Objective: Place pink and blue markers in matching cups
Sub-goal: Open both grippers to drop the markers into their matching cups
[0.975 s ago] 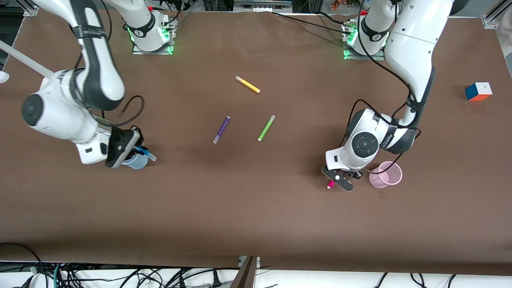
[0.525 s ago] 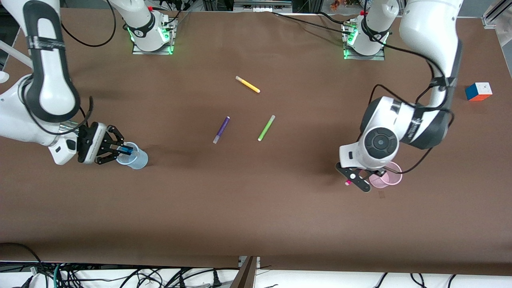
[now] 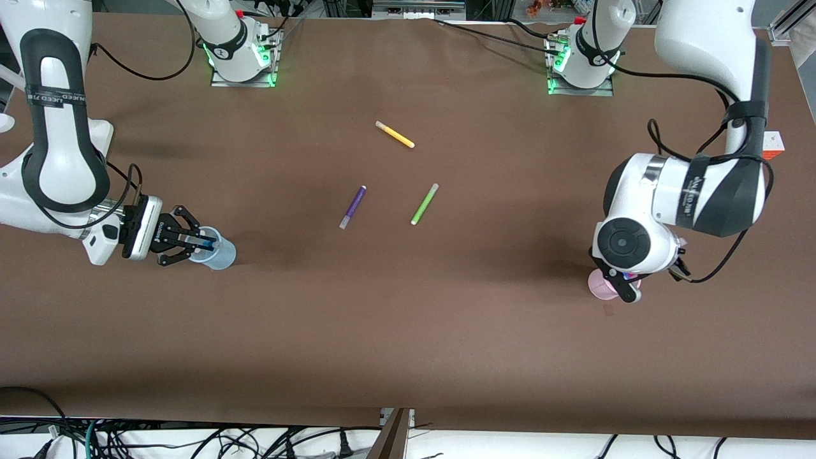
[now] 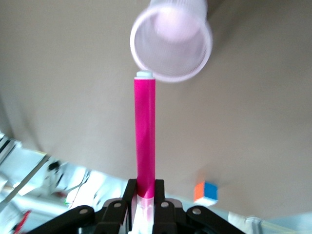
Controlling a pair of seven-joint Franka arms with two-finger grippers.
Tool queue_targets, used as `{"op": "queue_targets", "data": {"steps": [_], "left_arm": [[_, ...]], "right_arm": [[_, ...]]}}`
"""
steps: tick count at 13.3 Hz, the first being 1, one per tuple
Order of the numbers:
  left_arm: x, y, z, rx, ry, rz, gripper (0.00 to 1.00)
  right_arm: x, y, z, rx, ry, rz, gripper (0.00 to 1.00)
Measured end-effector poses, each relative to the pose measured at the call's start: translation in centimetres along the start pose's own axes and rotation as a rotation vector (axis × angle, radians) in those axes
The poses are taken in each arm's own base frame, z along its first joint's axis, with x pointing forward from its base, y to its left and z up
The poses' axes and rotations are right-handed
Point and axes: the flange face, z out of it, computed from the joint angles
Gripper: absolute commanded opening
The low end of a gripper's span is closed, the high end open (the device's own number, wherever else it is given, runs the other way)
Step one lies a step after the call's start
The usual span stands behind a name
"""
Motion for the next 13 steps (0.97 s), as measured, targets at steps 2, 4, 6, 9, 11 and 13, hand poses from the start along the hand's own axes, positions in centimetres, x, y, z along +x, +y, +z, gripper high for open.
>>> {"op": "queue_targets", "data": {"steps": [2, 4, 6, 9, 11, 13], "left_arm": [[2.0, 0.0, 2.7, 0.000, -0.048, 0.034, 0.00], [4.1, 0.3, 4.9, 0.010, -0.092, 0.068, 0.00], [5.5, 0.9, 5.8, 0.021, -0.118, 0.094, 0.48], [6.0, 1.1, 5.0, 0.048, -0.108, 0.101, 1.00], [5.8, 1.0, 4.2, 0.058, -0.095, 0.095, 1.00], [5.0, 0.9, 2.2, 0.048, -0.039, 0.029, 1.00]], "right_arm": [[-1.1, -0.1, -0.1, 0.017, 0.057, -0.013, 0.00], [-2.8, 0.0, -0.5, 0.021, 0.080, -0.023, 0.00], [-4.0, 0.2, -0.6, 0.019, 0.085, -0.018, 0.26], [-4.4, 0.6, -0.8, 0.013, 0.085, -0.015, 1.00], [-3.2, 1.4, -1.9, -0.009, 0.083, -0.038, 1.00], [-1.7, 2.2, -3.0, -0.011, 0.079, 0.011, 1.00]]}}
